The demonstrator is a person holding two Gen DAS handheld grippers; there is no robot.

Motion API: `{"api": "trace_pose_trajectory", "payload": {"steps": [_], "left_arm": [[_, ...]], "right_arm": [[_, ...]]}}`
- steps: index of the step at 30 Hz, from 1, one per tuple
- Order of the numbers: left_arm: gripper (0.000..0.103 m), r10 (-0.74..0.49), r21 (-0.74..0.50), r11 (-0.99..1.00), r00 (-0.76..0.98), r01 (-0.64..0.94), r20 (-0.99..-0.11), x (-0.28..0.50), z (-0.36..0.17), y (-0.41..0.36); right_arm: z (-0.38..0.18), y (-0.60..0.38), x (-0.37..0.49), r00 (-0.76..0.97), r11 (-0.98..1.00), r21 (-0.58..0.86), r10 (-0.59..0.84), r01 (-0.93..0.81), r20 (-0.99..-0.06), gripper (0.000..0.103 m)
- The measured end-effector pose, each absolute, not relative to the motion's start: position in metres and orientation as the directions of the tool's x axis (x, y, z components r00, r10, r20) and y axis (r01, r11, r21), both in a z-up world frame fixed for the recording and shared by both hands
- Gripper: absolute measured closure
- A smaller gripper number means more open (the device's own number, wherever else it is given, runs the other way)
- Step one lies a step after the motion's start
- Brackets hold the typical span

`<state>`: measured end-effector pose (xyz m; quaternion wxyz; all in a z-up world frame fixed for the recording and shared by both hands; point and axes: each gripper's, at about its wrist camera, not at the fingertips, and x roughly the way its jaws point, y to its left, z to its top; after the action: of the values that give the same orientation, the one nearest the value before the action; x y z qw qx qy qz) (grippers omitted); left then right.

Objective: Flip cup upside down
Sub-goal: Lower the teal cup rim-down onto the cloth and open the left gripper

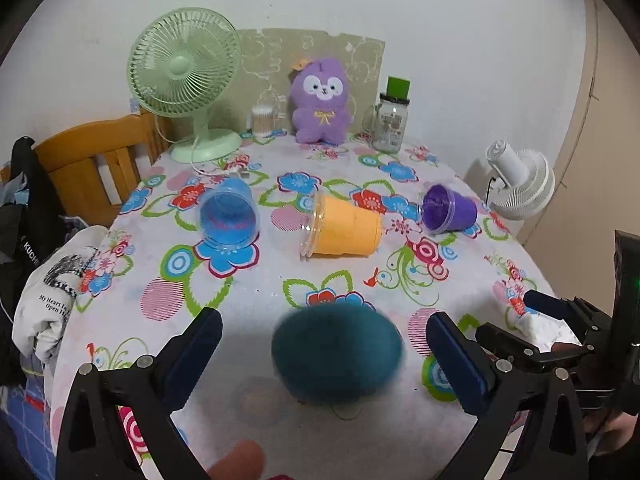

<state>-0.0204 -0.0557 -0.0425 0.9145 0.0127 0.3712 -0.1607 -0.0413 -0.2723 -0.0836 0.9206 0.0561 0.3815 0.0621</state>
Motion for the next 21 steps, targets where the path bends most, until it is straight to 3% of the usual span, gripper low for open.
{"api": "trace_pose_trajectory", "payload": {"steps": [21], "left_arm": [[0.000, -0.257, -0.099, 0.965, 0.788, 0.244, -0.559, -0.052, 0.014, -0.025]], "right_arm": [[0.008, -0.257, -0.072, 0.844, 0.986, 0.141, 0.154, -0.094, -0.513, 0.000]]}}
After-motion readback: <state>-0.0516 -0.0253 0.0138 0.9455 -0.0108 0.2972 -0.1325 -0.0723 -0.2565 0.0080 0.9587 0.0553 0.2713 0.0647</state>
